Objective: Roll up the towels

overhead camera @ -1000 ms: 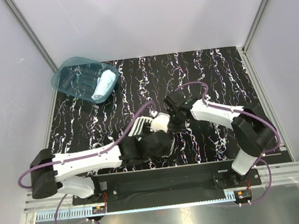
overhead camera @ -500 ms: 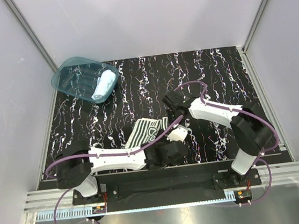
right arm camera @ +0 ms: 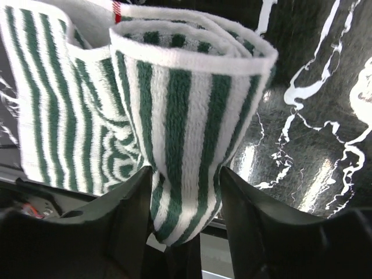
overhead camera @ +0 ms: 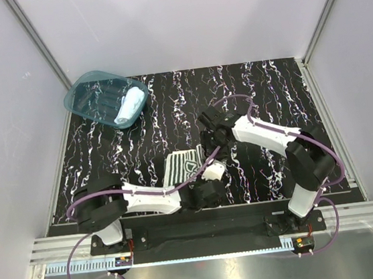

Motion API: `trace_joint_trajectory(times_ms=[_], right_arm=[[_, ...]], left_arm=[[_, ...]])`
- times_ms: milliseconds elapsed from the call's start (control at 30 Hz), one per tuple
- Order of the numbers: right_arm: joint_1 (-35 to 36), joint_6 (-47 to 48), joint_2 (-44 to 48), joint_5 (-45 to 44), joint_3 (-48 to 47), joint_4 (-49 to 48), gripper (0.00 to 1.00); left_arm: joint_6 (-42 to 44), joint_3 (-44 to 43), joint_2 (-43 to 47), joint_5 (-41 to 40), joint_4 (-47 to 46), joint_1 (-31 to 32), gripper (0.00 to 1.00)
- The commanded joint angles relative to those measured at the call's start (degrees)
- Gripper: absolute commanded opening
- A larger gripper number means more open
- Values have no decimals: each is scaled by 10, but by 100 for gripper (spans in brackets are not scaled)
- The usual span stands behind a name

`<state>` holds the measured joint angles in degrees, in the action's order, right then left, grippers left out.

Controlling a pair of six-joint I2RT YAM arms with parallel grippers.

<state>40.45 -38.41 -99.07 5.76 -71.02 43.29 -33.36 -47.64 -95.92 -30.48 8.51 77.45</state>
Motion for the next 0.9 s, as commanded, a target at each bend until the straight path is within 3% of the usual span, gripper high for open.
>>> trace_joint_trajectory(times_ms=[0, 233, 400, 500, 633, 700, 867], right_arm=[[-22, 26, 5, 24, -38, 19, 58], [-73, 55, 44, 25, -75, 64, 68], [-113, 70, 80, 29, -76, 69, 70], [-132, 71, 119, 78, -33, 16, 74], [-149, 44, 182, 162, 61, -94, 74], [-150, 21, 202, 210, 127, -181, 75], [-149, -79, 237, 290, 276, -414, 79]], left_arm=[[-20, 51, 5, 51, -31, -26, 39], [-17, 89, 40, 85, -70, -56, 14], [-2, 114, 69, 118, -111, -58, 11], [-6, 150, 110, 140, -142, -70, 11], [-55, 216, 182, 211, -202, -135, 10], [-76, 263, 202, 269, -260, -160, 9], [-122, 335, 252, 327, -373, -205, 8]])
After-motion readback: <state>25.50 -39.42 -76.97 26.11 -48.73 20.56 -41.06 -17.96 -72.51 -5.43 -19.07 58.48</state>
